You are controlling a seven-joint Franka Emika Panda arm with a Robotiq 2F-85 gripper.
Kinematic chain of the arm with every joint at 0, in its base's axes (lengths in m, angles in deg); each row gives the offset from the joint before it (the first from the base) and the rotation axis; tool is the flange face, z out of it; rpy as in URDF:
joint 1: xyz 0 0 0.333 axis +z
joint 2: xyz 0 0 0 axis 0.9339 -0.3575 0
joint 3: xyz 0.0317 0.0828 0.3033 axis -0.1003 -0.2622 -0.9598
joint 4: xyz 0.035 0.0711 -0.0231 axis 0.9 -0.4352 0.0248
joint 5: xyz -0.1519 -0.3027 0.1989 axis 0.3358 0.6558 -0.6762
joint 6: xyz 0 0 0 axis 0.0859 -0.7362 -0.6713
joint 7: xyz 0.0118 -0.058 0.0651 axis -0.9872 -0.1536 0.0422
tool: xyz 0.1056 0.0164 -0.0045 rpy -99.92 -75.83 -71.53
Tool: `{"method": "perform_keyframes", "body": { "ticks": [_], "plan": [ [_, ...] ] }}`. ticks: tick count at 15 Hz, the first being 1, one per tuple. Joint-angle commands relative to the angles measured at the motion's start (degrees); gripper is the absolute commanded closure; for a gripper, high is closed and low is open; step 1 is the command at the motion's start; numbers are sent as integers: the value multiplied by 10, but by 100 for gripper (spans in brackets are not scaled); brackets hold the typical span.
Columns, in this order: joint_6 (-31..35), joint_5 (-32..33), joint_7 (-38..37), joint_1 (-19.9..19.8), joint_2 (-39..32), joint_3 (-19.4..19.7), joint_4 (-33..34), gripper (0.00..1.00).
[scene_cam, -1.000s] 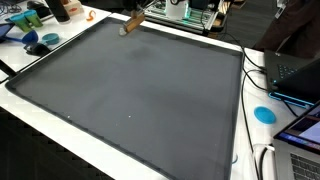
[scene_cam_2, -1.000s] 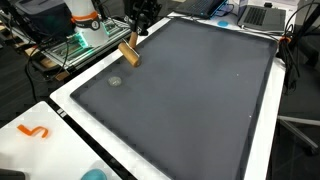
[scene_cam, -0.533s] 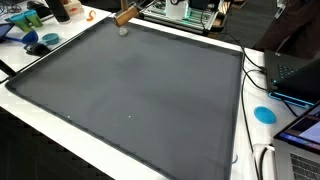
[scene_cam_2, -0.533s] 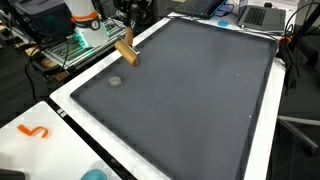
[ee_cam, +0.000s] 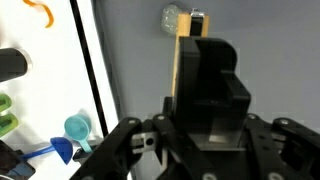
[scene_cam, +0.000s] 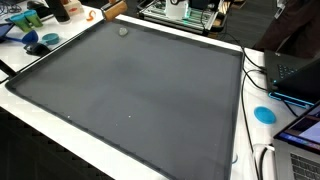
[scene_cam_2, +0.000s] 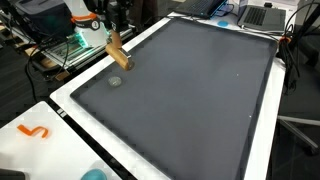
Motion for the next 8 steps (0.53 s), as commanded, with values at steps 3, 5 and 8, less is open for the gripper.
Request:
{"method": "perform_keyframes", "body": {
  "ticks": [3, 5, 8],
  "plan": [
    [26, -73, 142, -20, 10, 54, -9, 75],
    [36, -97, 193, -26, 6, 74, -9, 75],
    [50, -133, 270, -33, 3, 104, -12, 75]
  ]
}}
